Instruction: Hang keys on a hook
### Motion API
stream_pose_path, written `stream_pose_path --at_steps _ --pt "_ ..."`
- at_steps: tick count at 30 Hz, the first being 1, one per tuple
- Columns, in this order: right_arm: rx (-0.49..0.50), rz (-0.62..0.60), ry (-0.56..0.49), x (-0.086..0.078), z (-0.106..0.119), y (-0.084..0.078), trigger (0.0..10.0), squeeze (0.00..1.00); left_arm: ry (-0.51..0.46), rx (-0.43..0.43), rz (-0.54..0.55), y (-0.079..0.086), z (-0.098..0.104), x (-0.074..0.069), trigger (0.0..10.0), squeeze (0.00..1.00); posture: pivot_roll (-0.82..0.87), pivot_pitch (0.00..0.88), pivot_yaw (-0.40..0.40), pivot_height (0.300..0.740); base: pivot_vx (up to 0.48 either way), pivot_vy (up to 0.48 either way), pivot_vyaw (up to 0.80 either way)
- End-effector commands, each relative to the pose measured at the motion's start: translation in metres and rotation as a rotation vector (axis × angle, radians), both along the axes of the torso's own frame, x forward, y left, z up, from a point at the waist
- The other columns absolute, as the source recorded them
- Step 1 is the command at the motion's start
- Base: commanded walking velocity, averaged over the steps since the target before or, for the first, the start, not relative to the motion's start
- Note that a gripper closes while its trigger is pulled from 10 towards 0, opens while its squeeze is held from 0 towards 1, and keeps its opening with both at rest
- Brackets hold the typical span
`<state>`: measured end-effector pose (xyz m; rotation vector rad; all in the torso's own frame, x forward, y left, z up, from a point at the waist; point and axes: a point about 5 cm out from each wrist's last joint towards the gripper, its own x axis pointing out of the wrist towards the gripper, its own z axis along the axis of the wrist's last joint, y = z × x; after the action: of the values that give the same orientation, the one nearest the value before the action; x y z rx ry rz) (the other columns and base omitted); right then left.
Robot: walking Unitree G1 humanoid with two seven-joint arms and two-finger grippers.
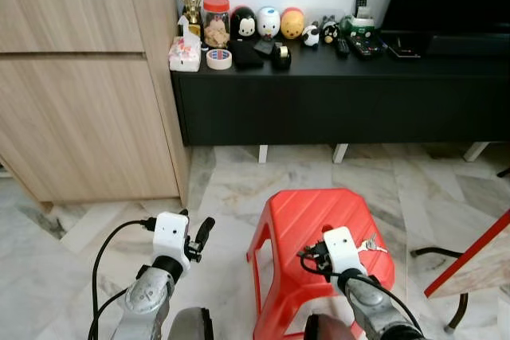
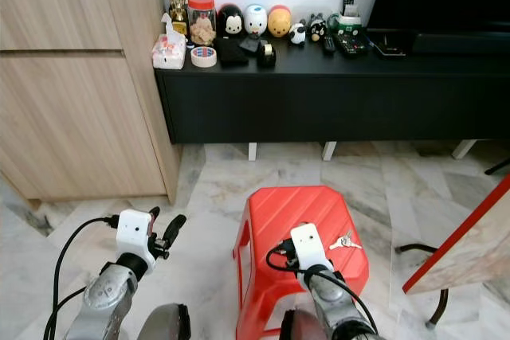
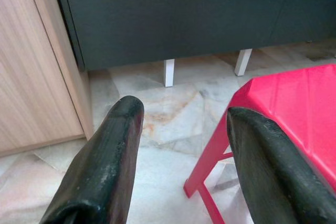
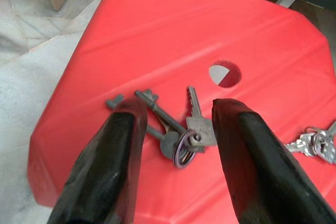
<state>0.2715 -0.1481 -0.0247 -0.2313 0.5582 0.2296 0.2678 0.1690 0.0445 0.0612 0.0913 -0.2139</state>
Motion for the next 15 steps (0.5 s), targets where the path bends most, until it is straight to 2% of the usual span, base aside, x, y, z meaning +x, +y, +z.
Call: stream_pose_path --at_steps 1,15 --pt "-0.015 -0.001 0.018 -0.0022 -0.0024 -0.0037 10.0 0.00 -0.006 0.011 -0.022 -0.0036 0.0003 -0.0015 10.0 0.00 0.08 0.000 -0.073 0.599 0.304 0.000 0.00" --pt "-0.025 0.000 0.036 -0.0050 -0.0052 -0.0033 10.0 0.00 -0.006 0.015 -0.030 -0.0049 0.0004 -0.0014 10.0 0.00 0.08 0.000 -0.073 0.599 0.329 0.000 0.00"
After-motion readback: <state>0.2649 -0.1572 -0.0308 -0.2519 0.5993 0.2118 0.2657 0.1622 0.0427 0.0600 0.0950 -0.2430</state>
